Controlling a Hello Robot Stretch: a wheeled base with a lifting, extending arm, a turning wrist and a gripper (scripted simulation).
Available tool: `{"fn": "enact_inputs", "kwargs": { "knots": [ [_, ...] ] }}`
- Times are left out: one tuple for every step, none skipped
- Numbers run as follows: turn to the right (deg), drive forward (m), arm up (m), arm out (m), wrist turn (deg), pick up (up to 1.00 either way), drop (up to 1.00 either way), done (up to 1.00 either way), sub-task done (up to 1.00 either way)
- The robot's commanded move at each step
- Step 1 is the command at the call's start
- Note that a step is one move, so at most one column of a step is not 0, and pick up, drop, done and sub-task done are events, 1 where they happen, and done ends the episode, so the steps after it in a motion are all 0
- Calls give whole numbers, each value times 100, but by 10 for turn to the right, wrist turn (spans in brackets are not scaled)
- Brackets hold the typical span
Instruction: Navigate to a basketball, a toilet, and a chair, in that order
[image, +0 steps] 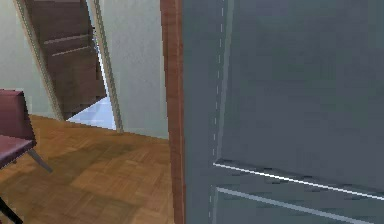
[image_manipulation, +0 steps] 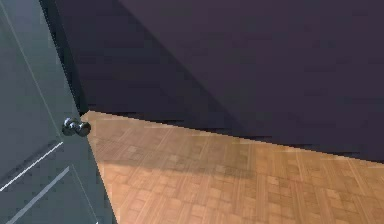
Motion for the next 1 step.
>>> {"fn": "enact_inputs", "kwargs": {
  "knots": [
    [-450,0,0,0,0,0,0,0,0]
  ]
}}
